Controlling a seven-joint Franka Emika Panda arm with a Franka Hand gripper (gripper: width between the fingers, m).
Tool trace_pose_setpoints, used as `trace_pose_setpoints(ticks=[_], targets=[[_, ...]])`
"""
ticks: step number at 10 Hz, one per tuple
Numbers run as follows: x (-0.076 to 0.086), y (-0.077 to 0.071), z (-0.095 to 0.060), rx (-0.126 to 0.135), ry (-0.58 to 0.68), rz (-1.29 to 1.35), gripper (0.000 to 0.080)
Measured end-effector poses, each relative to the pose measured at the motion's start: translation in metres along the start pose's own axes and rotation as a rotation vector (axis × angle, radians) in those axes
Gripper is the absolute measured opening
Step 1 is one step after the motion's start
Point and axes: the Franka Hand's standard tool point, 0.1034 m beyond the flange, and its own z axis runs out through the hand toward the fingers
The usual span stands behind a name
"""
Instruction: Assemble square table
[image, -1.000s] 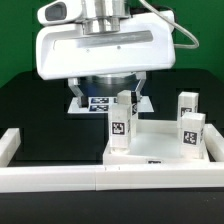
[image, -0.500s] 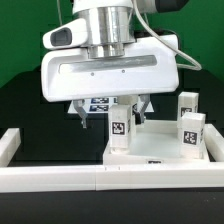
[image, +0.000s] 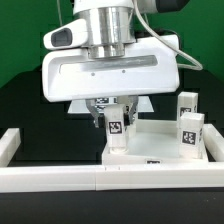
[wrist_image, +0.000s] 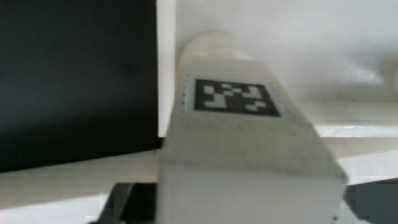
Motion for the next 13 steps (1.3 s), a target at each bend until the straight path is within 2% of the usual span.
trace_pose_setpoints(ticks=[3,5,6,7,8,10,12,13], targets=[[0.0,-0.001,0.0,0.005,0.0,0.193,0.0291],[0.002,-0.018,0.003,0.011,-0.015,0.506,0.0291],[0.003,-0.02,0.003,0.003,-0.028,0.668,0.0291],[0.003,-0.022,0.003,0.008,-0.049,0.828,0.0291],[0.003,-0.026,0.003,0.026,-0.072,1.013,0.0291],[0.003,-0.019,0.006,0.062,-0.095,1.236,0.0291],[0.003,-0.018,0.007,0.059,-0.094,1.279,0.0291],[0.003,-0.018,0.007,0.059,-0.094,1.26,0.0404]])
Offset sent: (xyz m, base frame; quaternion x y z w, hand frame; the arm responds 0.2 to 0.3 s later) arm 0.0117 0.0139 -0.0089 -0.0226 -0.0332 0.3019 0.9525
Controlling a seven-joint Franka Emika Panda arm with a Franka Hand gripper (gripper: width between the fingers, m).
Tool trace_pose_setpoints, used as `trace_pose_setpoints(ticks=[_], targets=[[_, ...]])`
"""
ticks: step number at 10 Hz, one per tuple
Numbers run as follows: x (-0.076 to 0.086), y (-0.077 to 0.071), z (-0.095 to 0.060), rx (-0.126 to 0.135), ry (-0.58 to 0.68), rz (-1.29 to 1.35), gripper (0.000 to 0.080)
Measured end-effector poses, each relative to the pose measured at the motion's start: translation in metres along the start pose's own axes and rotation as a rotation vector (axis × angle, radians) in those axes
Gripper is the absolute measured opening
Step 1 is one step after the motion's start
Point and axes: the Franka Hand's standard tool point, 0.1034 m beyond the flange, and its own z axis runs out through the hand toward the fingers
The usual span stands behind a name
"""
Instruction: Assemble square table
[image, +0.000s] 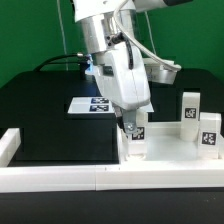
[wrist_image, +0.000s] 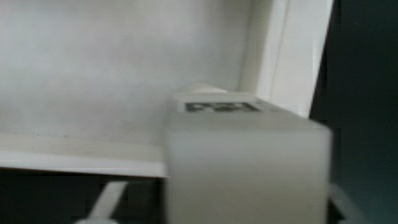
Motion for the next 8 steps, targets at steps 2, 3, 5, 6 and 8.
trace_pose_setpoints(ticks=[2,3,5,6,8], targets=[[-0.009,-0.004,0.0,-0.012,0.012,-0.198,0.0589],[-0.021,-0.008,0.0,-0.024,0.02,-0.376,0.0589],[-0.02,-0.007,0.001,-0.029,0.019,-0.546,0.0647],[-0.019,-0.007,0.001,-0.031,0.019,-0.614,0.0649],[-0.018,-0.004,0.002,-0.077,0.02,-1.013,0.0649]])
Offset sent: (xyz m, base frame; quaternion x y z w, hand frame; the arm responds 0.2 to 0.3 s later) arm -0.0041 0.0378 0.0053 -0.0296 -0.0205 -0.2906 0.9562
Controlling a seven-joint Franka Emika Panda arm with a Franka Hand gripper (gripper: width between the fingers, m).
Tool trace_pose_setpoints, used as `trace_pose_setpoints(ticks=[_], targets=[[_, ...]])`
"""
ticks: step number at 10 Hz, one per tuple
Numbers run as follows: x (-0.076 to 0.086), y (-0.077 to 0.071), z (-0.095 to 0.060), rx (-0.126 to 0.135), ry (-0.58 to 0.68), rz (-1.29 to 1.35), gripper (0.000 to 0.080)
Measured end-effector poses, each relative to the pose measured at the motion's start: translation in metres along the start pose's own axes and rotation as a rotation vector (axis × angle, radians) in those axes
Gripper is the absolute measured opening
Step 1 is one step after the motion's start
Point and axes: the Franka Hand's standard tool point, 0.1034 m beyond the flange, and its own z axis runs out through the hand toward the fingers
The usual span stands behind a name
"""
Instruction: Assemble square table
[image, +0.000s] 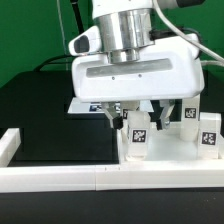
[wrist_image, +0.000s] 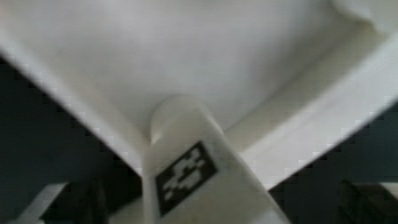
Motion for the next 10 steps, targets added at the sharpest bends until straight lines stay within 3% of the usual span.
trace_pose_setpoints(ticks=[1,3,5,6,10], targets=[[-0.0017,-0.0018,0.0003,-0.013,-0.011,-0.13,0.0649],[-0.0034,-0.0044,0.0011,-0.011,-0.012,-0.118,0.0649],[-0.0036,-0.0043,0.0013,-0.011,-0.013,-0.115,0.0386],[-0.0049,0.0011,0.0028,-0.017,-0.017,0.008,0.0297],[-0.0019,0.001,0.0021,-0.014,-0.021,0.415,0.0294]])
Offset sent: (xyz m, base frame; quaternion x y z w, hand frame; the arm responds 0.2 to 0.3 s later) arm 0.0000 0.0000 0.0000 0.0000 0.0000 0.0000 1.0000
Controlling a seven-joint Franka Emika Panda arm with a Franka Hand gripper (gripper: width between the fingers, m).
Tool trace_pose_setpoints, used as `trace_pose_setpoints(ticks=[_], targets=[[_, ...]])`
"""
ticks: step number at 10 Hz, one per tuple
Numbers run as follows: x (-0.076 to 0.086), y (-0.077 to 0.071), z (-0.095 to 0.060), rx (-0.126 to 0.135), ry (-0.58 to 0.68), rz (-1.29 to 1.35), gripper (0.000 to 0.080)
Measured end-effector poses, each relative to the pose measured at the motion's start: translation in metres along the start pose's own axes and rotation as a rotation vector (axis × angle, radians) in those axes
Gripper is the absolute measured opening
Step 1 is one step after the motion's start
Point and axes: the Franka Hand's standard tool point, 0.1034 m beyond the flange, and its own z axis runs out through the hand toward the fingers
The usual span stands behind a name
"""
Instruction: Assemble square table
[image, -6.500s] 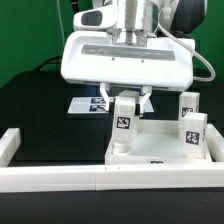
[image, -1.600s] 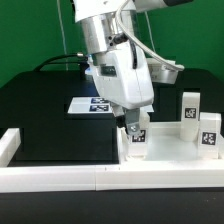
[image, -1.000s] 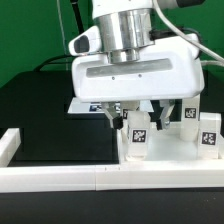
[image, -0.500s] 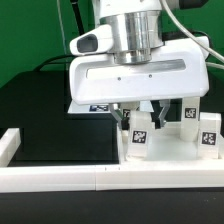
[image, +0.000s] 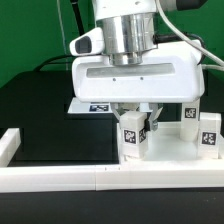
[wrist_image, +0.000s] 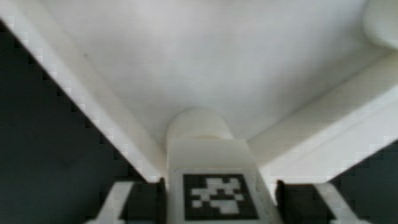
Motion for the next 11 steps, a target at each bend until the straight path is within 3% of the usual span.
trace_pose_setpoints(ticks=[2,4,5,6,8,9,10,11], targets=[[-0.002,-0.004,0.001,-0.007,-0.061,0.412,0.0293],[0.003,-0.006,0.001,0.021,-0.126,0.68,0.0293],[0.001,-0.007,0.002,0.02,-0.127,0.7,0.0293],[0.001,-0.007,0.002,0.02,-0.127,0.679,0.0293],[0.002,-0.007,0.0,0.029,-0.114,0.387,0.0554],[0.002,-0.006,0.0,0.04,-0.111,0.182,0.062],[-0.002,0.0,0.002,0.039,-0.142,-0.048,0.0641],[-0.001,0.003,0.001,0.045,-0.138,-0.074,0.0641]])
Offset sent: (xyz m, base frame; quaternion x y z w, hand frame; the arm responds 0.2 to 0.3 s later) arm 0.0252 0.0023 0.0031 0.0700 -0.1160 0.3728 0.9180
